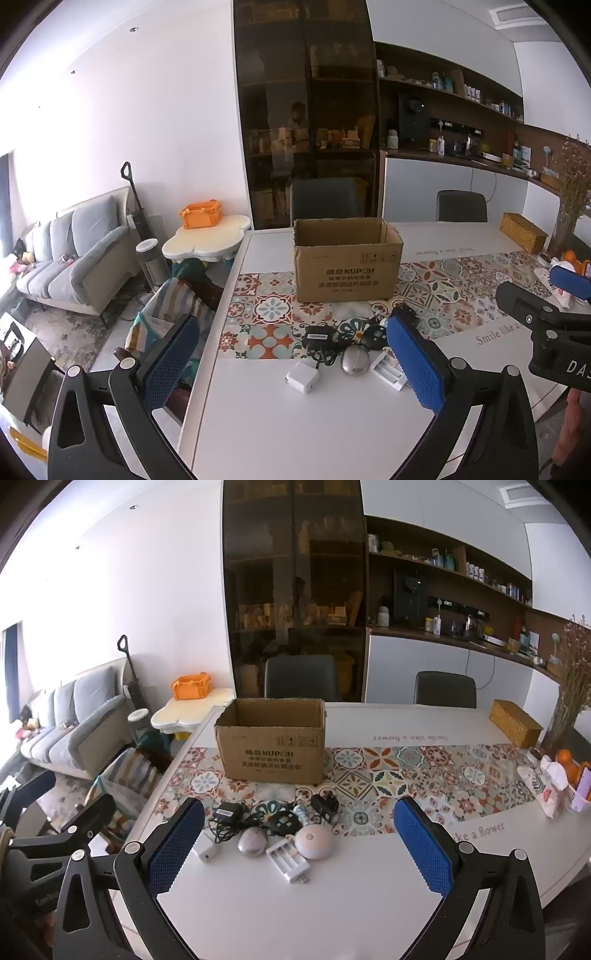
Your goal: Organize rigid objects
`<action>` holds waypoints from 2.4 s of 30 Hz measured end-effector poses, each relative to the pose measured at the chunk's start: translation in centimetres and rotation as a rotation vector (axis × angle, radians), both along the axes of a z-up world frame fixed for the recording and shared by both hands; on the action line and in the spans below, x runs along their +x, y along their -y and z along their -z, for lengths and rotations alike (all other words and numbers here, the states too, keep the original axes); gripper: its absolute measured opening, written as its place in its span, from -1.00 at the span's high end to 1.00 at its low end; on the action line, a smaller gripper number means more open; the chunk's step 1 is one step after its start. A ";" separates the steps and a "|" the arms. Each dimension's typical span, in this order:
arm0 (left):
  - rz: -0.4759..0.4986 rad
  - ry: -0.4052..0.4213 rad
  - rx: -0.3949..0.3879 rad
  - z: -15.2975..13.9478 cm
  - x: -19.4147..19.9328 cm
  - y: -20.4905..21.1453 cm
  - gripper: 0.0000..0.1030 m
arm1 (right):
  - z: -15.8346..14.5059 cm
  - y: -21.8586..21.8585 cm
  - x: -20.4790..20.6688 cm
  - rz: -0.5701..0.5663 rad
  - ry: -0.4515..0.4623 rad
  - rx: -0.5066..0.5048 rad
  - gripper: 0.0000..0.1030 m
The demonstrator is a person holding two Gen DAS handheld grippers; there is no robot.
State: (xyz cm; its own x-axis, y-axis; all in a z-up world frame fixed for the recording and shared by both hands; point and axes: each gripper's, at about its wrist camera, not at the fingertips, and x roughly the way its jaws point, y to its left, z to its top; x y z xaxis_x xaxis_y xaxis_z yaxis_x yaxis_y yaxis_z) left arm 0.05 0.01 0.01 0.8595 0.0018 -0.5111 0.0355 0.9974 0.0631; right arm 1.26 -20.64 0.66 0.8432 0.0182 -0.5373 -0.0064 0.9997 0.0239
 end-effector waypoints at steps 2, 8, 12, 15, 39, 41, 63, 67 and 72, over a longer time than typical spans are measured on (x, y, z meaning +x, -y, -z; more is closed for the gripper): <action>-0.005 0.001 -0.002 0.0 0.1 0.0 -1.00 | 0.0 0.0 -0.1 -0.001 0.000 -0.003 -0.99; -0.015 0.018 -0.017 -0.4 -0.1 -0.8 -1.00 | 0.0 -0.1 0.0 0.001 -0.010 -0.004 -1.00; -0.017 0.041 -0.015 -0.2 -0.1 -0.7 -1.00 | 0.2 -0.2 -0.1 0.002 -0.005 -0.007 -1.00; -0.022 0.069 -0.010 -0.7 -0.8 -0.6 -1.00 | 0.7 -0.4 -0.1 0.004 0.000 -0.008 -0.99; -0.010 0.122 -0.012 -1.7 -1.8 -0.2 -1.00 | -0.5 0.1 -0.3 0.003 0.038 0.001 -1.00; -0.010 0.121 -0.012 -1.7 -1.7 -0.2 -1.00 | -0.5 0.2 -0.4 0.002 0.040 0.001 -1.00; -0.008 0.124 -0.014 -1.8 -1.7 -0.1 -1.00 | -0.6 0.3 -0.5 0.000 0.042 0.004 -1.00; -0.006 0.125 -0.014 -2.0 -1.7 -0.1 -1.00 | -0.7 0.2 -0.5 0.000 0.042 0.003 -1.00; -0.005 0.126 -0.015 -2.1 -1.7 0.0 -1.00 | -0.9 0.2 -0.4 0.000 0.046 0.001 -1.00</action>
State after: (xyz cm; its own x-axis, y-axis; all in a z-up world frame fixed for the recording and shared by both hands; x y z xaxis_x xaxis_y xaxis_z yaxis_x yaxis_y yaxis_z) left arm -1.64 0.05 2.16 0.9167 -0.0007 -0.3995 0.0232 0.9984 0.0514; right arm 0.86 -20.81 1.54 0.8668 0.0180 -0.4983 -0.0070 0.9997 0.0241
